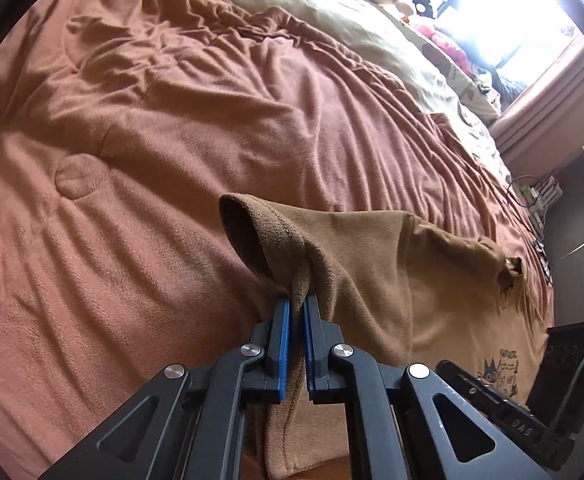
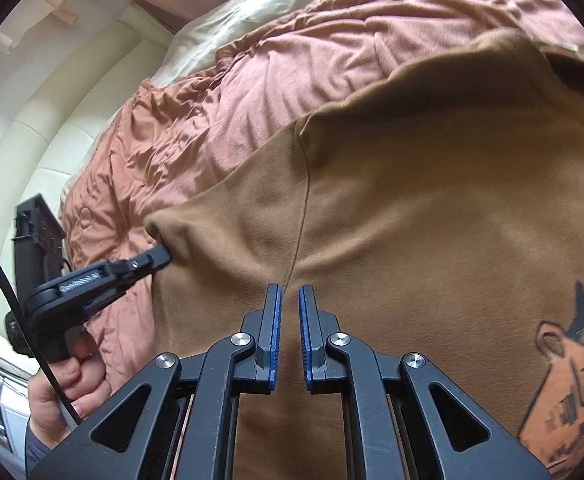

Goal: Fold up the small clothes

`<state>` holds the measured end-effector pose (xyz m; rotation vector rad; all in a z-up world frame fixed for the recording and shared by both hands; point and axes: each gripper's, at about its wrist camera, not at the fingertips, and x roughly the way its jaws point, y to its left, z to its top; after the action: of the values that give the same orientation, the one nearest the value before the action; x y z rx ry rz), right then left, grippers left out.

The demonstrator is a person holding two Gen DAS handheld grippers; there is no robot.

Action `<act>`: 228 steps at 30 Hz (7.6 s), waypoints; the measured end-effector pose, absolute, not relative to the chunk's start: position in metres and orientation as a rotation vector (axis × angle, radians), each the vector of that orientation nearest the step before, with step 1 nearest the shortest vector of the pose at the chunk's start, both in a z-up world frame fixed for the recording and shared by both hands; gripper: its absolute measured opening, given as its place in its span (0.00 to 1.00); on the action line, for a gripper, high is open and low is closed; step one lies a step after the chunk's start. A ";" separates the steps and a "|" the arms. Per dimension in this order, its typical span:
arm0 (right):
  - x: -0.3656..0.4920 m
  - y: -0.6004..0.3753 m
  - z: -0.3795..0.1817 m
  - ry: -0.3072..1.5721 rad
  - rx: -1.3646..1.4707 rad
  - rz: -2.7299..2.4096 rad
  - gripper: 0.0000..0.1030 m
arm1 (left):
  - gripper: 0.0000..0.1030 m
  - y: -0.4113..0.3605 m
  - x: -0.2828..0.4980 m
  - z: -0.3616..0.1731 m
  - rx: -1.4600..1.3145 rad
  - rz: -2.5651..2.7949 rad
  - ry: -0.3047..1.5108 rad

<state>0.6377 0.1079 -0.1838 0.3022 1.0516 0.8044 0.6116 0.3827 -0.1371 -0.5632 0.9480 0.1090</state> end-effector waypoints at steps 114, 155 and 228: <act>0.596 0.068 -0.152 0.987 -0.294 0.821 0.28 | 0.40 0.268 0.555 -0.145 -0.378 0.068 1.163; 0.363 -0.225 0.031 0.806 -0.094 0.526 1.00 | 0.98 0.126 0.345 0.064 -0.298 0.058 0.880; 0.656 -0.421 -0.138 0.873 0.441 0.349 0.39 | 0.37 -0.205 0.712 -0.107 -0.079 -0.318 1.017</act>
<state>0.6559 -0.4213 -0.1382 0.4413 0.8731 0.3492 0.7118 -0.2051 -0.1066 -0.0787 1.0169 -0.3178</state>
